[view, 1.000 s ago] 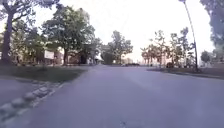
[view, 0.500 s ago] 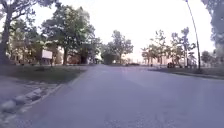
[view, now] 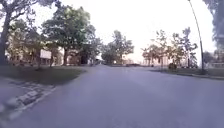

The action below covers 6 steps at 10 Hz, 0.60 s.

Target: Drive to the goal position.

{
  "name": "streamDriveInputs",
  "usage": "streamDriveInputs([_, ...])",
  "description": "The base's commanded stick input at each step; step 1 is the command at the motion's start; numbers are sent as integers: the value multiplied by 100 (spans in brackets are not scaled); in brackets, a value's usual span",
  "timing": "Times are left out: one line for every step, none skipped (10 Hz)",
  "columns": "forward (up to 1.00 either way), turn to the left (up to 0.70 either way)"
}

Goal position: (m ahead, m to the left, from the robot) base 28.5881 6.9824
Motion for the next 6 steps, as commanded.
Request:
streamDriveInputs([50, 50])
streamDriveInputs([50, 50])
streamDriveInputs([50, 38])
streamDriveInputs([50, 10])
streamDriveInputs([50, 0])
streamDriveInputs([50, 0])
